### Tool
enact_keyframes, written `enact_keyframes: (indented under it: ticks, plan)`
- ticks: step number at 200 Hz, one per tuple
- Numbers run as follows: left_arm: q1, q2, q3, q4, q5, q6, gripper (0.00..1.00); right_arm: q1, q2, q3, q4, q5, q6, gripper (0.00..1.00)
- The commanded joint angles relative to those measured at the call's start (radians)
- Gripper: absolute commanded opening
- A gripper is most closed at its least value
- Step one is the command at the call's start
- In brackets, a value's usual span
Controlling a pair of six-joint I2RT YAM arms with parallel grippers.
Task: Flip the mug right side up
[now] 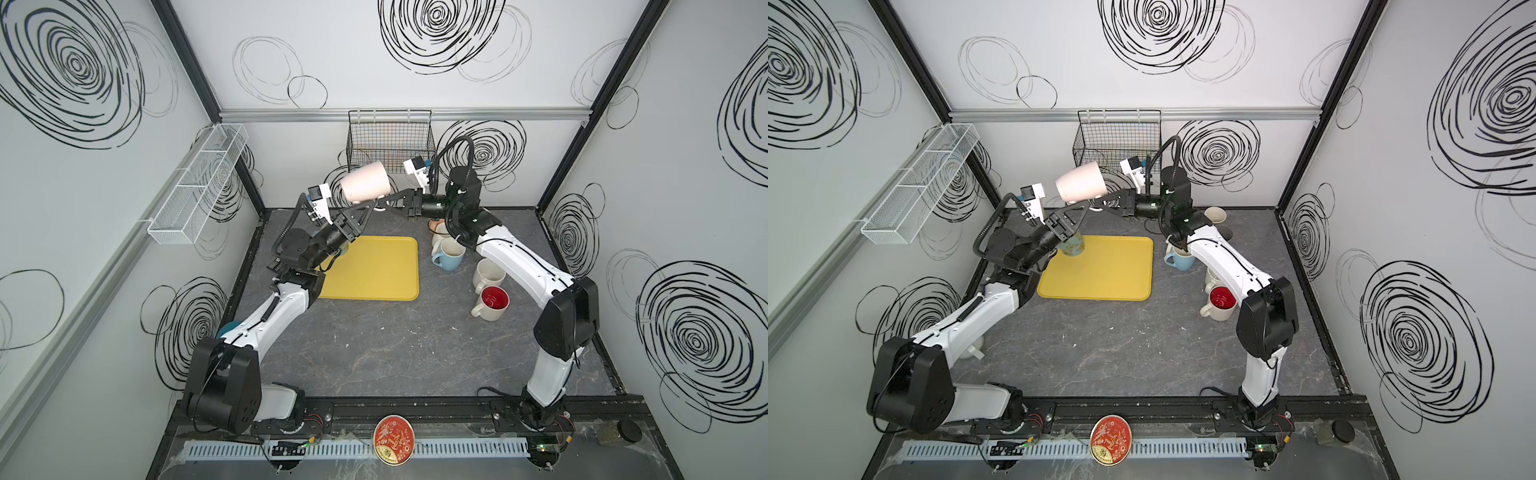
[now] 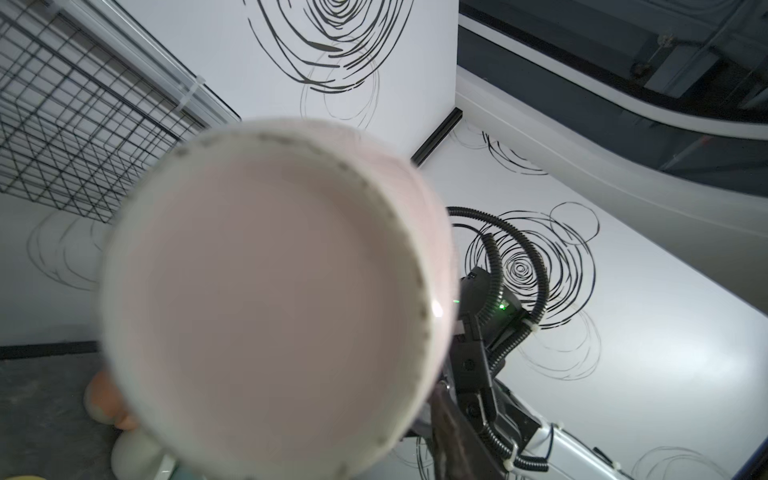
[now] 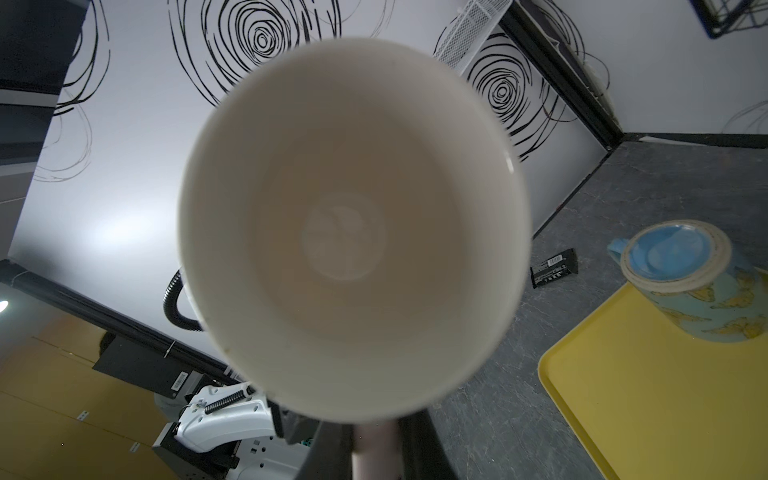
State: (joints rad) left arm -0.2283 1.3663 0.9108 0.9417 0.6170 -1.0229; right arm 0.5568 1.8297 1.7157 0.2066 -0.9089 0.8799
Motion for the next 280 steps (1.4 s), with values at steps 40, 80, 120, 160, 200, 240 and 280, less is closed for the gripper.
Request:
enact_keyframes:
  ticks: [40, 80, 120, 160, 200, 240, 280]
  plan:
    - [0.004, -0.059, 0.023, -0.26, 0.02, 0.27, 0.61, -0.058, -0.204, -0.133, -0.357, 0.397, -0.17, 0.0]
    - [-0.003, -0.034, 0.05, -0.4, 0.027, 0.358, 0.61, -0.048, -0.31, -0.233, -0.582, 0.64, -0.244, 0.0]
    - [-0.041, -0.003, 0.08, -0.533, -0.017, 0.428, 0.62, 0.049, -0.358, -0.285, -0.825, 0.968, -0.272, 0.0]
    - [-0.079, 0.04, 0.134, -0.661, -0.032, 0.469, 0.62, 0.108, -0.417, -0.412, -0.927, 1.106, -0.162, 0.0]
    - [-0.096, 0.045, 0.126, -0.682, -0.061, 0.462, 0.61, 0.114, -0.462, -0.547, -0.948, 1.174, -0.061, 0.0]
    - [-0.109, 0.051, 0.134, -0.713, -0.073, 0.454, 0.61, 0.1, -0.401, -0.554, -0.951, 1.25, -0.043, 0.0]
    - [-0.116, 0.01, 0.092, -0.735, -0.1, 0.452, 0.61, 0.051, -0.317, -0.533, -0.954, 1.266, -0.008, 0.0]
